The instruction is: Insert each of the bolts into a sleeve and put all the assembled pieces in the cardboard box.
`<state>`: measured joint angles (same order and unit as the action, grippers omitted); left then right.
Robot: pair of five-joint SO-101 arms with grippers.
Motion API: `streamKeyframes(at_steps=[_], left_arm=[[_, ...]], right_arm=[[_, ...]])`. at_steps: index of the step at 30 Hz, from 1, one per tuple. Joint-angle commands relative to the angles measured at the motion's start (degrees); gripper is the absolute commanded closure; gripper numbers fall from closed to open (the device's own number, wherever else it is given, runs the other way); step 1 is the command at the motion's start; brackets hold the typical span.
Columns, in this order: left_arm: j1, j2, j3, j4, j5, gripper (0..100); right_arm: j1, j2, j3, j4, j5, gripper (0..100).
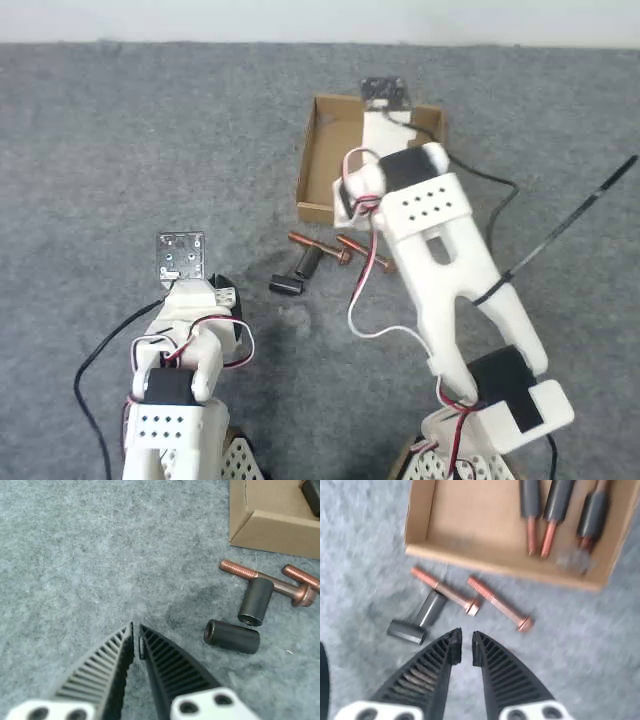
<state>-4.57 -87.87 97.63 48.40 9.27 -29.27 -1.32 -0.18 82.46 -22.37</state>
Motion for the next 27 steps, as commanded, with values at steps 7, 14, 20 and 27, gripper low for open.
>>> streamKeyframes(at_steps=[7, 14, 20, 27], left_arm=[[-0.44, -0.79, -0.75, 0.35, -0.62, 99], [-0.44, -0.79, -0.75, 0.35, -0.62, 99], [-0.44, -0.88, -0.75, 0.35, -0.62, 99], [-0.44, -0.88, -0.75, 0.35, -0.62, 99]], right_arm=[[-5.32, -1.1, 3.96, -7.69, -7.56, 98.7], [-7.6, 7.69, 5.98, -15.25, -11.87, 98.7], [-11.12, 12.79, 5.98, -17.98, -12.48, 86.1], [-11.21, 17.01, 5.98, -23.6, -14.07, 91.4]])
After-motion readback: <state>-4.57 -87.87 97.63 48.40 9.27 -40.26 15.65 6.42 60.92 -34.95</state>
